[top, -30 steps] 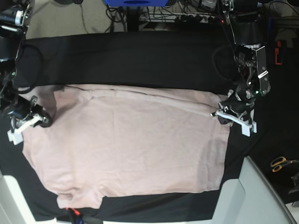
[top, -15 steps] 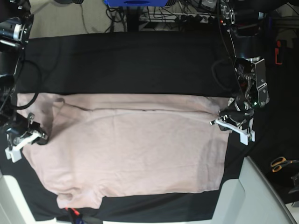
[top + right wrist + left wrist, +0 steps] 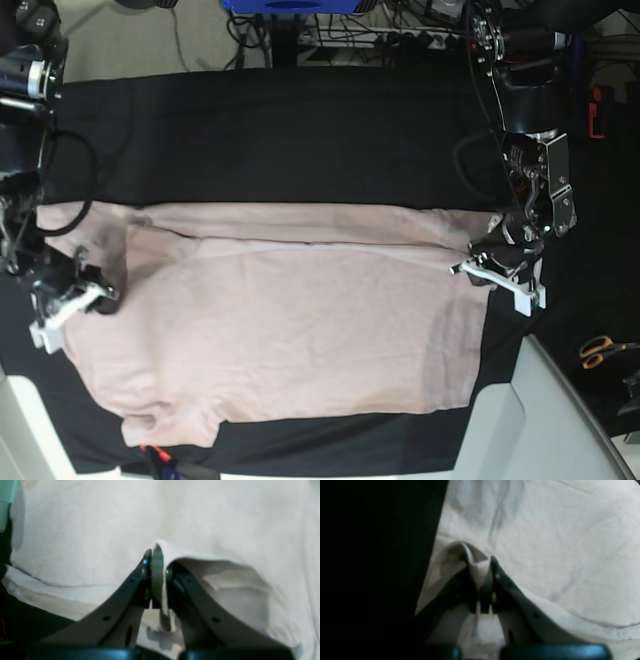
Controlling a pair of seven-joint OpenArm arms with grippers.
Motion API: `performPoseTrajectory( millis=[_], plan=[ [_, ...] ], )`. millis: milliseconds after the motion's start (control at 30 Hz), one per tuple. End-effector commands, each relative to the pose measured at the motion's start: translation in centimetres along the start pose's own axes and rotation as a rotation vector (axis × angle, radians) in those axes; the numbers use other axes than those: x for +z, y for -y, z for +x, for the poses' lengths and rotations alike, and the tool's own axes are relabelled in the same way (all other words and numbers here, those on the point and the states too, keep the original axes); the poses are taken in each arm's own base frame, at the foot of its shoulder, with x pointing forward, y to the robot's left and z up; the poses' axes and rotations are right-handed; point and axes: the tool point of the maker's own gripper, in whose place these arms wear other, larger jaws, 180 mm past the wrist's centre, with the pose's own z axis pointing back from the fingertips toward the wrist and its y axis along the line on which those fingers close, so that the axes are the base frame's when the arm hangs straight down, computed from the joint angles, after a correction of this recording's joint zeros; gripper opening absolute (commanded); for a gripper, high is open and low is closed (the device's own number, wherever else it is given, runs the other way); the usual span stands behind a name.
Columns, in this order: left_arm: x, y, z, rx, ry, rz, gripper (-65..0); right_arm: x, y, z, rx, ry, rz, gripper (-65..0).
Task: Fold the T-shirt properly
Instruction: 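Drag the grasped shoulder edge toward the hem with both grippers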
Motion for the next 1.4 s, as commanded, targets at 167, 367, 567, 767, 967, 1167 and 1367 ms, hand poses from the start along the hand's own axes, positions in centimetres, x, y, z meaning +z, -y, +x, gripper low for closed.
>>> performPoseTrajectory(
  millis=[167,367,567,767,967,1167,1367],
  plan=[
    [0.2,-0.2,2.4,-0.046,0.052,0.012,-65.0,-0.1,-0.6,3.7,0.011,0.096,0.025,-64.5],
    [-0.5,0.4,2.7,-0.097,0.040,0.031,-65.0,-0.1,-0.8,4.7,0.014,0.117,0.025,-64.5],
    [-0.7,0.8,3.9,-0.095,0.058,0.026,-65.0,-0.1,-0.8,5.5,0.009,0.149,0.026,-64.5],
    [-0.6,0.7,4.8,-0.095,0.115,0.028,-65.0,-0.6,-0.3,5.5,-0.020,0.158,0.026,-64.5],
    [-1.1,0.3,3.5,-0.078,0.086,0.034,-65.0,-0.5,-0.3,5.6,-0.020,0.166,0.026,-64.5],
    [-1.1,0.2,3.3,-0.077,0.082,0.036,-65.0,-0.5,-0.4,5.8,-0.018,0.170,0.026,-64.5],
    [-1.2,0.2,3.3,-0.076,0.082,0.035,-65.0,-0.5,-0.5,6.0,-0.014,0.176,0.029,-64.5]
  ],
)
